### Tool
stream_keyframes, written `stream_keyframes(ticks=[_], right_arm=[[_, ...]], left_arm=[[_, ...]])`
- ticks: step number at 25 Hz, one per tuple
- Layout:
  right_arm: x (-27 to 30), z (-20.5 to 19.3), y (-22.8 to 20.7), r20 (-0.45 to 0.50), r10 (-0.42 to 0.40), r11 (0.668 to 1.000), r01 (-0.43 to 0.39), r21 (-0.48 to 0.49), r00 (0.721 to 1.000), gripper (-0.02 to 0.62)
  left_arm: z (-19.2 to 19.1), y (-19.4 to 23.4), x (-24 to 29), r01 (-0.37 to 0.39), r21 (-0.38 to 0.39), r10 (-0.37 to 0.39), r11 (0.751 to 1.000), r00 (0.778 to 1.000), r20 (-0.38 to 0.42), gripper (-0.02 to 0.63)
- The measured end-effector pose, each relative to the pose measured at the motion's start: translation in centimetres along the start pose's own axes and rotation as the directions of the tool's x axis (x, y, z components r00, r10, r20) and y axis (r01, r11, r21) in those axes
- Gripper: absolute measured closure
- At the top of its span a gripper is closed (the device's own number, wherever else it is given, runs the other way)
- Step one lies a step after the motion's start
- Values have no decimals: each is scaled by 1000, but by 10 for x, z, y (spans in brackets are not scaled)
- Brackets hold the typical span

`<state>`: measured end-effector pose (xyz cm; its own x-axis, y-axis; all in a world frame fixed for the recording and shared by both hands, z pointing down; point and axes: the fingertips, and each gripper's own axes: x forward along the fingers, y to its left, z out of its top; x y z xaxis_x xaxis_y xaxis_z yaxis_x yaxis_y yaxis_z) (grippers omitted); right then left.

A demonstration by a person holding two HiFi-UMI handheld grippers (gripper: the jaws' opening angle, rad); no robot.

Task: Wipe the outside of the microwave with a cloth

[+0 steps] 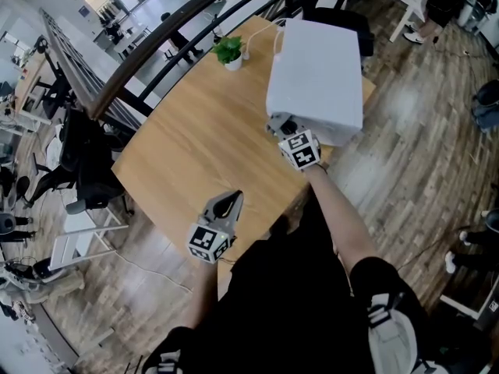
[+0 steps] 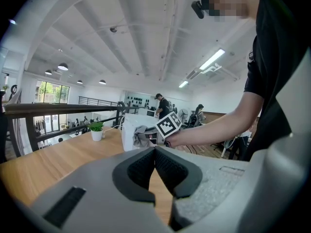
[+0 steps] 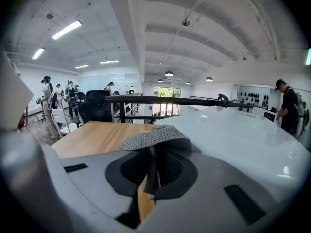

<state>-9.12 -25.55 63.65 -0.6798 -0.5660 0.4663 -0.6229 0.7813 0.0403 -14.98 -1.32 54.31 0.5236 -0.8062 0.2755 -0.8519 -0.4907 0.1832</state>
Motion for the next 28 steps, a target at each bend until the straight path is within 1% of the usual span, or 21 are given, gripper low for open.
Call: stream_keyframes(ticks=[3,15,28], right_arm=[[-1,0,-1,-3,7,1000,-7,-1,1000,578],[-1,-1,-1,1,13,1000,-13,-4,1000,578],[-13,-6,-13,1,-8,1000,8,1,1000,578]], left_arm=[[-2,-3,-1,-1,-10,1,1000,1000,-11,604],[1,-5,-1,4,15,-4,1000,1000,-3,604],[1,-9,4,18,12,-18,1000,1000,-9,604]])
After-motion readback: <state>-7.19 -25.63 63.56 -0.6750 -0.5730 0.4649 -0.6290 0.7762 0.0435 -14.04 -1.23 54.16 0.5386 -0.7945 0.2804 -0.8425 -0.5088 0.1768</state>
